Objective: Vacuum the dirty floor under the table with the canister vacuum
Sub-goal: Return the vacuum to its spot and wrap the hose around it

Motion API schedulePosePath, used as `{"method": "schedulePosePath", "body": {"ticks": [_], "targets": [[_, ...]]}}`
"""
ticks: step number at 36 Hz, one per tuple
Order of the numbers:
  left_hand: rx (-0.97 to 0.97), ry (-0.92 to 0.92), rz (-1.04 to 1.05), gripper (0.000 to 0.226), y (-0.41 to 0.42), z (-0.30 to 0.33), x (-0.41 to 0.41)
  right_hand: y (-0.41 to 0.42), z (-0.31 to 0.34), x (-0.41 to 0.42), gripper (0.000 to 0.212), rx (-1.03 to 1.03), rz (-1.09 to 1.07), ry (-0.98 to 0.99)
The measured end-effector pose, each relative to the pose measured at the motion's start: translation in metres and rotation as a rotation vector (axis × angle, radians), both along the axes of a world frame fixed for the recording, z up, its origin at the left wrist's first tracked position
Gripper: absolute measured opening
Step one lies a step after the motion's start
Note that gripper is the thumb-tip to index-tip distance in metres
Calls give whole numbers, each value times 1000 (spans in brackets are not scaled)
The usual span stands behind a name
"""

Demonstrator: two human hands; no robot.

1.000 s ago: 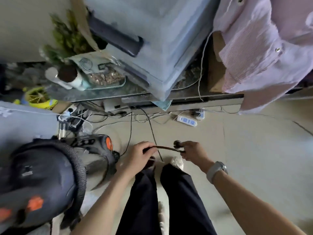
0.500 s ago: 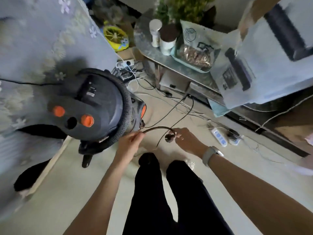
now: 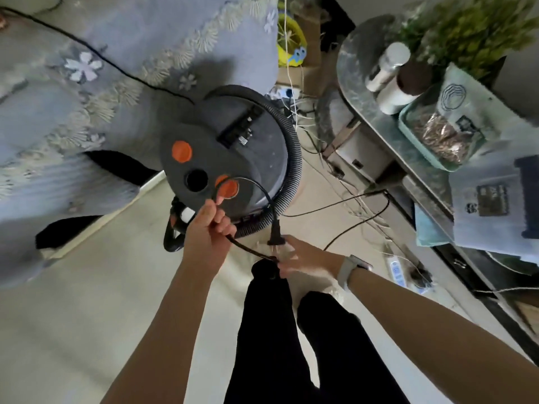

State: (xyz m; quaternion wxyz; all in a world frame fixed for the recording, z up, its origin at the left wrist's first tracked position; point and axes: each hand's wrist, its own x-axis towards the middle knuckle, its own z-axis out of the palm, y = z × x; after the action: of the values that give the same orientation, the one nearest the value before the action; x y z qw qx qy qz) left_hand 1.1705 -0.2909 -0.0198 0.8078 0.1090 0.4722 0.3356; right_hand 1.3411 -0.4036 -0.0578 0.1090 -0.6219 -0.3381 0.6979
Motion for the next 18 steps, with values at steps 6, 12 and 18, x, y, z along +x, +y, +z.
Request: {"method": "schedulePosePath", "body": {"ticks": [6, 12, 18], "targets": [[11, 132, 148, 20, 28, 1, -32, -14, -12, 46, 29, 55, 277, -691], [123, 426, 90, 22, 29, 2, -36, 1, 7, 89, 27, 300, -181, -876], [256, 490, 23, 21, 13, 18, -7, 50, 38, 94, 18, 527, -598, -736]]}}
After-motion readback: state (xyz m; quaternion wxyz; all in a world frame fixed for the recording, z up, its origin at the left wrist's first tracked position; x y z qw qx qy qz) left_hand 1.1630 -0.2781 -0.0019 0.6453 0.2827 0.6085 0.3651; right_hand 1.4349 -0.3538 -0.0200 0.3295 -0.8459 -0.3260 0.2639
